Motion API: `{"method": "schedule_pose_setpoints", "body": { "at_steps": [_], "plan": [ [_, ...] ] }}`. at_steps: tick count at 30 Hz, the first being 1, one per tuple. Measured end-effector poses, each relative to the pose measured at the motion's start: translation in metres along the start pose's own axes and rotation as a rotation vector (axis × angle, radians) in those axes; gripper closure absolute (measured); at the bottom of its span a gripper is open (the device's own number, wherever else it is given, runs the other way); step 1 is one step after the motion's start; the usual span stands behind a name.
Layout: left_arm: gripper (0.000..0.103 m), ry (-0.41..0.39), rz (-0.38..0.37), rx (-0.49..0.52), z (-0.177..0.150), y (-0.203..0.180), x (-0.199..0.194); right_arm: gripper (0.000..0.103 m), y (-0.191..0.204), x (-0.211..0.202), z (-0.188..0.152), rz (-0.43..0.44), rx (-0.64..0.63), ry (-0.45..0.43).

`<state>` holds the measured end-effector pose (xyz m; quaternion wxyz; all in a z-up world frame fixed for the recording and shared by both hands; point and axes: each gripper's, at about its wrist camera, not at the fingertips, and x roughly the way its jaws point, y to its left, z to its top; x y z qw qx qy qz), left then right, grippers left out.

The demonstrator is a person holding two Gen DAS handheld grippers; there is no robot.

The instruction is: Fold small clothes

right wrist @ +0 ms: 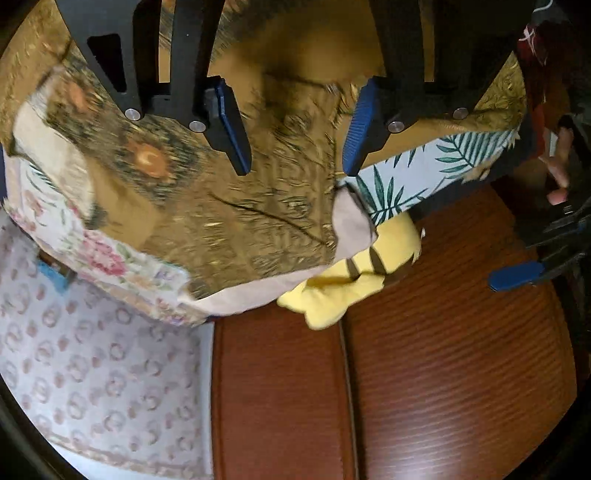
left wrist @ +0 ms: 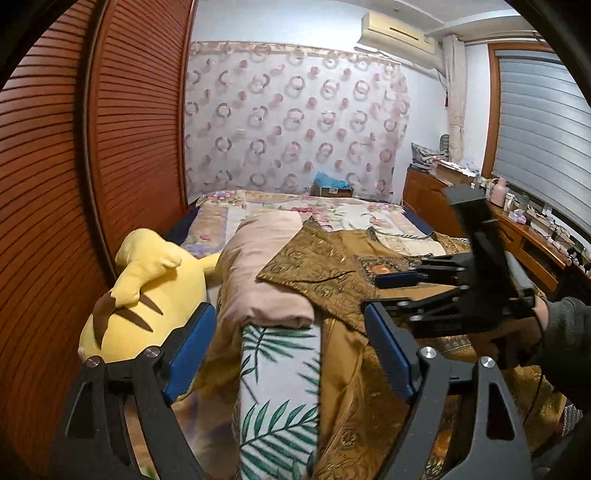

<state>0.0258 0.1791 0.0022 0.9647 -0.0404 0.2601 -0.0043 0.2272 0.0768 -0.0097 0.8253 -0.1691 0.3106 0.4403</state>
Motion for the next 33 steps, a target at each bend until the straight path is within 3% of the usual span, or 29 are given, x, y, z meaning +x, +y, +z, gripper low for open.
{"method": "schedule_pose_setpoints", "body": {
  "at_steps": [5, 9, 14, 25, 33],
  "plan": [
    [0.017, 0.008, 0.016, -0.005, -0.008, 0.006, -0.001, 0.058, 0.007, 0.037, 0.02, 0.006, -0.021, 0.068],
    [0.017, 0.013, 0.027, -0.006, -0.011, 0.008, -0.001, 0.07, 0.008, 0.059, 0.027, -0.002, -0.031, 0.114],
    [0.017, 0.025, 0.02, -0.009, -0.015, 0.008, 0.002, 0.095, 0.006, 0.061, 0.029, -0.026, -0.028, 0.1],
    [0.017, 0.041, -0.002, 0.002, -0.015, -0.005, 0.011, 0.098, -0.047, 0.0, 0.015, -0.146, 0.129, -0.044],
    [0.017, 0.053, -0.031, 0.021, -0.012, -0.021, 0.019, 0.097, -0.092, -0.015, -0.026, -0.233, 0.271, 0.01]
  ]
}}
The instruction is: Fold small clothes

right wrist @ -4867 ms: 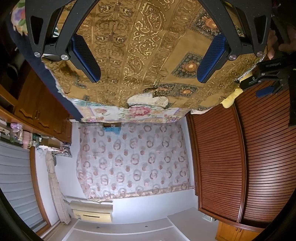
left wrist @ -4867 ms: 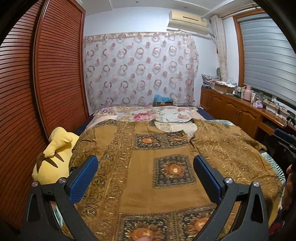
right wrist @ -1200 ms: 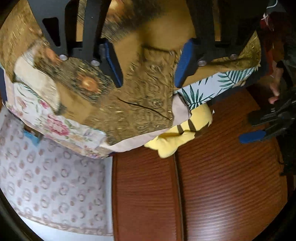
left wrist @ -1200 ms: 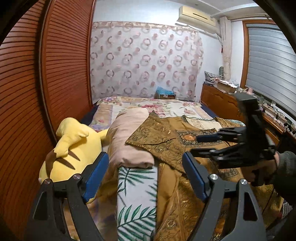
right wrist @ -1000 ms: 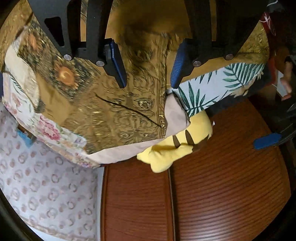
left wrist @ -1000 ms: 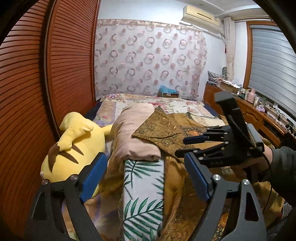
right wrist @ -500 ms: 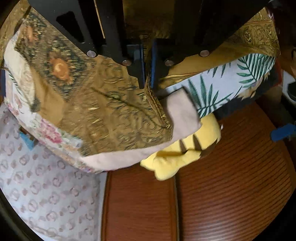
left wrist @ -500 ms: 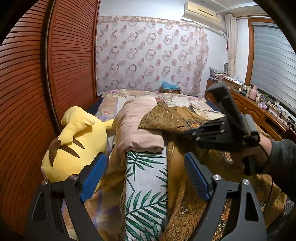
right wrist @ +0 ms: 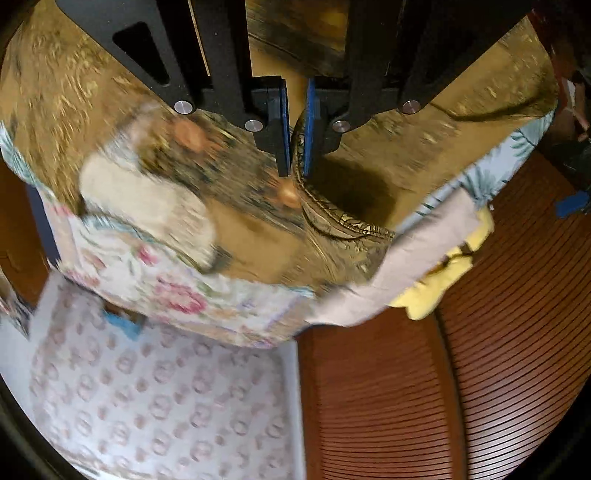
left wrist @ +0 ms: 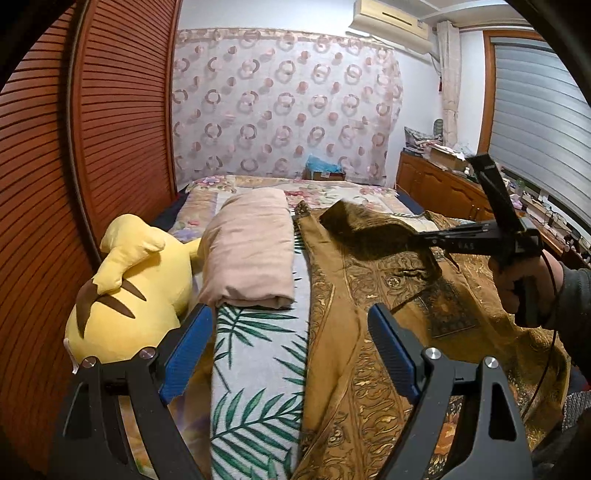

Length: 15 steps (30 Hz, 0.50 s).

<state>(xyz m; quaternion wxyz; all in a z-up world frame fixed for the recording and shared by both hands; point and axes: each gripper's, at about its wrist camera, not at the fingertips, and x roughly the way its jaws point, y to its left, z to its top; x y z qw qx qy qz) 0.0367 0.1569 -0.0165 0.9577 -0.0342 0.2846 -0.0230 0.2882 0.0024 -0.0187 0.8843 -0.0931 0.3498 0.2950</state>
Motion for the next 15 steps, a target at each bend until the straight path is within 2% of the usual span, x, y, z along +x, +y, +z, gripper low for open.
{"method": "schedule_pose_setpoints", "body": {
  "at_steps": [3, 7, 11, 15],
  "plan": [
    [0.017, 0.006, -0.008, 0.002, 0.0, -0.004, 0.003, 0.089, -0.007, -0.001, -0.007, -0.043, 0.015, 0.025],
    [0.017, 0.012, -0.012, 0.007, 0.0, -0.008, 0.005, 0.075, -0.006, 0.003, -0.008, -0.037, 0.02, 0.04],
    [0.017, 0.016, -0.015, 0.012, 0.001, -0.011, 0.006, 0.074, -0.003, 0.002, -0.006, -0.026, 0.011, 0.042],
    [0.017, 0.022, -0.028, 0.016, 0.005, -0.015, 0.011, 0.074, -0.014, -0.023, -0.01, -0.02, -0.005, 0.016]
  ]
}}
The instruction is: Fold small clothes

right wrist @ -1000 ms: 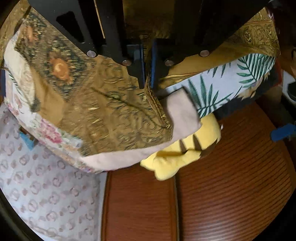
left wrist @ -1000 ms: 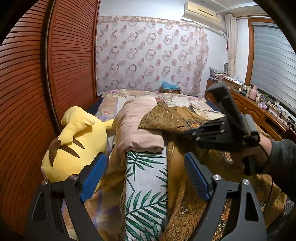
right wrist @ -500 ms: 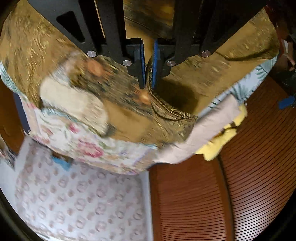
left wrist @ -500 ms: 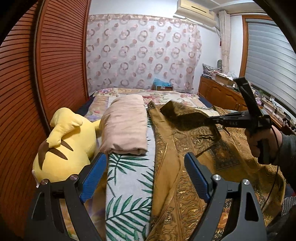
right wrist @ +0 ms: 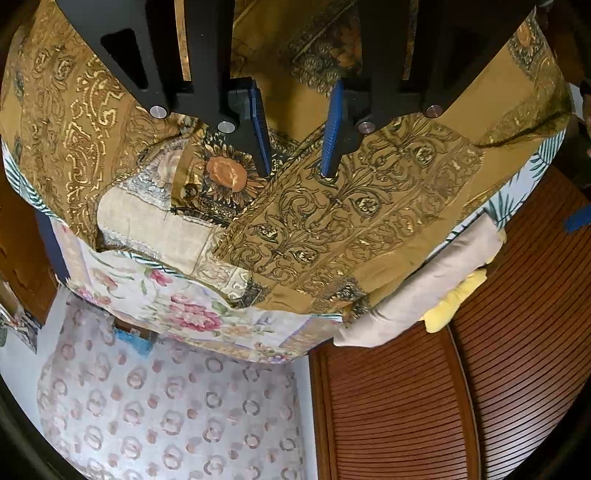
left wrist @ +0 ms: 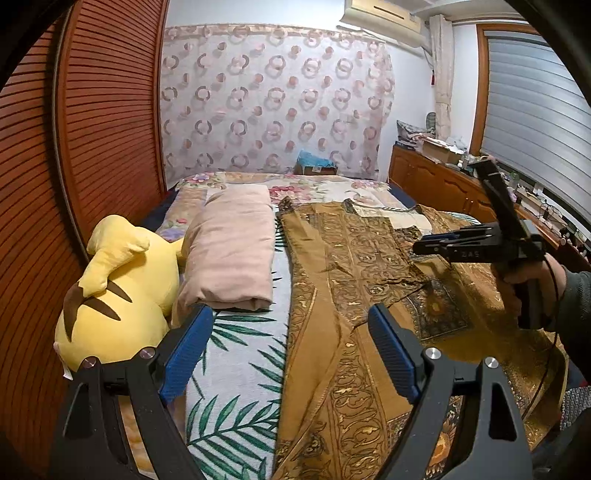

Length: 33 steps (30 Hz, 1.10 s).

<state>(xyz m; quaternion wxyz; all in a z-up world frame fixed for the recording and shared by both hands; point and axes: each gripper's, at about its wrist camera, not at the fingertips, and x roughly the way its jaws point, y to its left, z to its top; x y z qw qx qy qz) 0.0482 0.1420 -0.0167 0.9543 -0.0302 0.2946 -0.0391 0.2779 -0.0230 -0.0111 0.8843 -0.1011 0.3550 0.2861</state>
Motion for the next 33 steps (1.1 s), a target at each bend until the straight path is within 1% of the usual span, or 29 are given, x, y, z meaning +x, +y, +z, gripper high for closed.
{"method": "schedule_pose_setpoints", "body": {
  "at_steps": [3, 4, 6, 7, 8, 10, 15, 18, 20, 22, 27, 28, 30, 32, 33],
  "plan": [
    [0.017, 0.003, -0.015, 0.007, 0.004, -0.004, 0.006, 0.074, -0.008, -0.02, -0.01, 0.003, -0.003, -0.025],
    [0.017, 0.003, -0.024, 0.008, 0.006, -0.006, 0.009, 0.072, -0.008, -0.027, -0.014, 0.001, -0.005, -0.031],
    [0.017, 0.003, -0.043, 0.009, 0.012, -0.01, 0.016, 0.056, -0.016, -0.043, -0.024, -0.006, -0.014, -0.042],
    [0.017, 0.007, -0.051, 0.012, 0.015, -0.012, 0.02, 0.043, -0.019, -0.051, -0.028, -0.015, -0.016, -0.048],
    [0.017, 0.016, -0.064, 0.011, 0.018, -0.014, 0.025, 0.039, -0.025, -0.061, -0.034, -0.028, -0.016, -0.058],
    [0.017, 0.024, -0.086, 0.007, 0.022, -0.019, 0.032, 0.038, -0.037, -0.076, -0.043, -0.057, -0.019, -0.065],
    [0.017, 0.048, -0.112, 0.028, 0.031, -0.032, 0.049, 0.038, -0.071, -0.107, -0.074, -0.143, -0.01, -0.036],
    [0.026, 0.071, -0.119, 0.039, 0.037, -0.039, 0.062, 0.038, -0.093, -0.113, -0.095, -0.18, 0.015, 0.001],
    [0.038, 0.089, -0.115, 0.051, 0.041, -0.043, 0.071, 0.038, -0.102, -0.113, -0.106, -0.184, 0.043, 0.021],
    [0.047, 0.1, -0.111, 0.05, 0.043, -0.044, 0.078, 0.038, -0.11, -0.112, -0.117, -0.185, 0.064, 0.039],
    [0.052, 0.122, -0.086, 0.062, 0.05, -0.047, 0.097, 0.038, -0.115, -0.106, -0.136, -0.17, 0.086, 0.077],
    [0.054, 0.127, -0.081, 0.062, 0.052, -0.047, 0.101, 0.038, -0.114, -0.103, -0.136, -0.168, 0.086, 0.084],
    [0.056, 0.14, -0.068, 0.058, 0.057, -0.046, 0.11, 0.038, -0.122, -0.106, -0.135, -0.149, 0.102, 0.063],
    [0.06, 0.151, -0.05, 0.057, 0.062, -0.044, 0.121, 0.038, -0.123, -0.107, -0.134, -0.148, 0.101, 0.055],
    [0.061, 0.158, -0.037, 0.059, 0.065, -0.042, 0.127, 0.038, -0.123, -0.107, -0.134, -0.151, 0.099, 0.054]
  ]
}}
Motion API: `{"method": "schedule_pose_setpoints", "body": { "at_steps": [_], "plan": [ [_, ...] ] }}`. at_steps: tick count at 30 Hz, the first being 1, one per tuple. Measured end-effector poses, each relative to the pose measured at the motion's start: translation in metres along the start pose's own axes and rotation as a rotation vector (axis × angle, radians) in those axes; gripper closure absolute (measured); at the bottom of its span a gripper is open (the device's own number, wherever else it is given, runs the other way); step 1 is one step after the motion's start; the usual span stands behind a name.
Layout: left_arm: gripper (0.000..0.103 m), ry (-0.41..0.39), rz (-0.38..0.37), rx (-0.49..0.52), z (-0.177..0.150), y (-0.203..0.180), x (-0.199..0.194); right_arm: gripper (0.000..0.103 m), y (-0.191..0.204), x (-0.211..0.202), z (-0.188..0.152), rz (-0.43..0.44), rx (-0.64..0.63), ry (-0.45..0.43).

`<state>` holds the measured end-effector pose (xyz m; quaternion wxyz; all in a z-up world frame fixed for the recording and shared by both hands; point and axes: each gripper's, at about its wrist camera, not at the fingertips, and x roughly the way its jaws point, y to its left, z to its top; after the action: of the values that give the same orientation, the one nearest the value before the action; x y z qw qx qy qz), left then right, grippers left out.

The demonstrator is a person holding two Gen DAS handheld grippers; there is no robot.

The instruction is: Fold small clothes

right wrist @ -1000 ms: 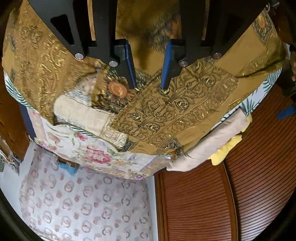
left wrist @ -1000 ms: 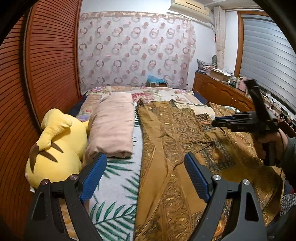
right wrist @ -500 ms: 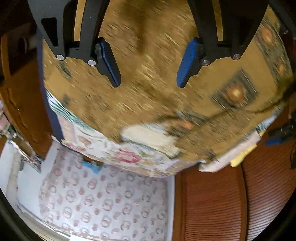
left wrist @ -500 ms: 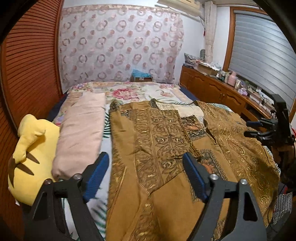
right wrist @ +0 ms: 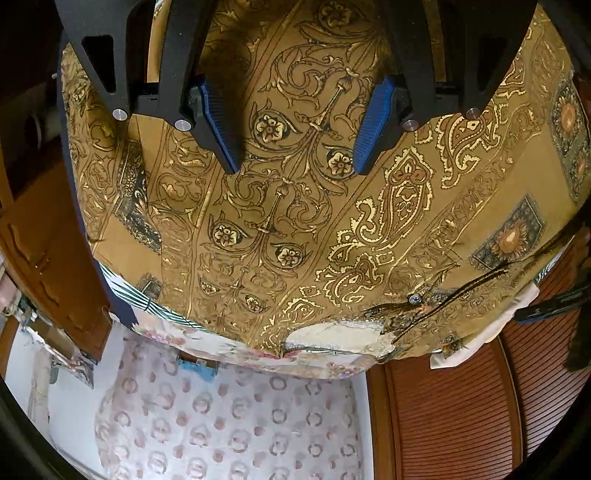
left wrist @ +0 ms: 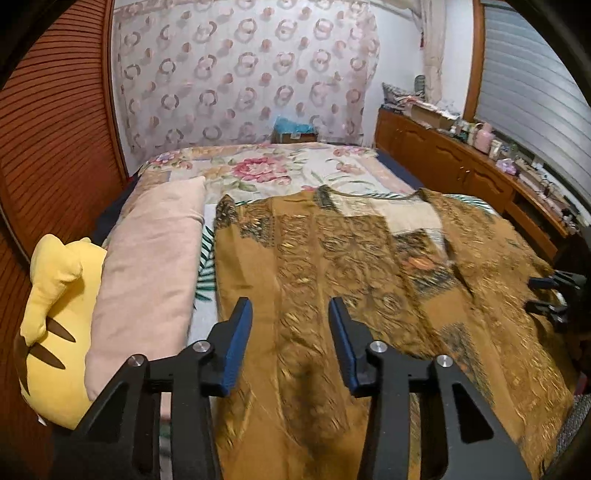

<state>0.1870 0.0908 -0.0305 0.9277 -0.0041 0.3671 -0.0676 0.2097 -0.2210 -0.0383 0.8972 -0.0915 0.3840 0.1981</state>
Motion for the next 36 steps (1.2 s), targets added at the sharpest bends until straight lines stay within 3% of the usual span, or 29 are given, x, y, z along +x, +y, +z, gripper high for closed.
{"method": "schedule_pose_setpoints", "body": {
  "at_steps": [3, 13, 20, 27, 36],
  "plan": [
    [0.068, 0.016, 0.032, -0.013, 0.008, 0.007, 0.013, 0.038, -0.001, 0.001, -0.001, -0.001, -0.001, -0.002],
    [0.071, 0.087, 0.076, -0.071, 0.021, 0.028, 0.05, 0.037, 0.0, 0.001, -0.001, -0.002, -0.002, -0.001],
    [0.099, 0.121, 0.081, -0.044, 0.023, 0.025, 0.058, 0.036, 0.001, 0.001, -0.001, -0.002, -0.002, -0.001],
    [0.101, 0.046, 0.14, -0.038, 0.038, 0.039, 0.039, 0.035, 0.001, 0.001, -0.001, -0.002, -0.003, -0.001],
    [0.101, 0.057, 0.129, -0.069, 0.04, 0.066, 0.036, 0.034, 0.002, 0.002, -0.001, -0.002, -0.003, -0.001]
  ]
}}
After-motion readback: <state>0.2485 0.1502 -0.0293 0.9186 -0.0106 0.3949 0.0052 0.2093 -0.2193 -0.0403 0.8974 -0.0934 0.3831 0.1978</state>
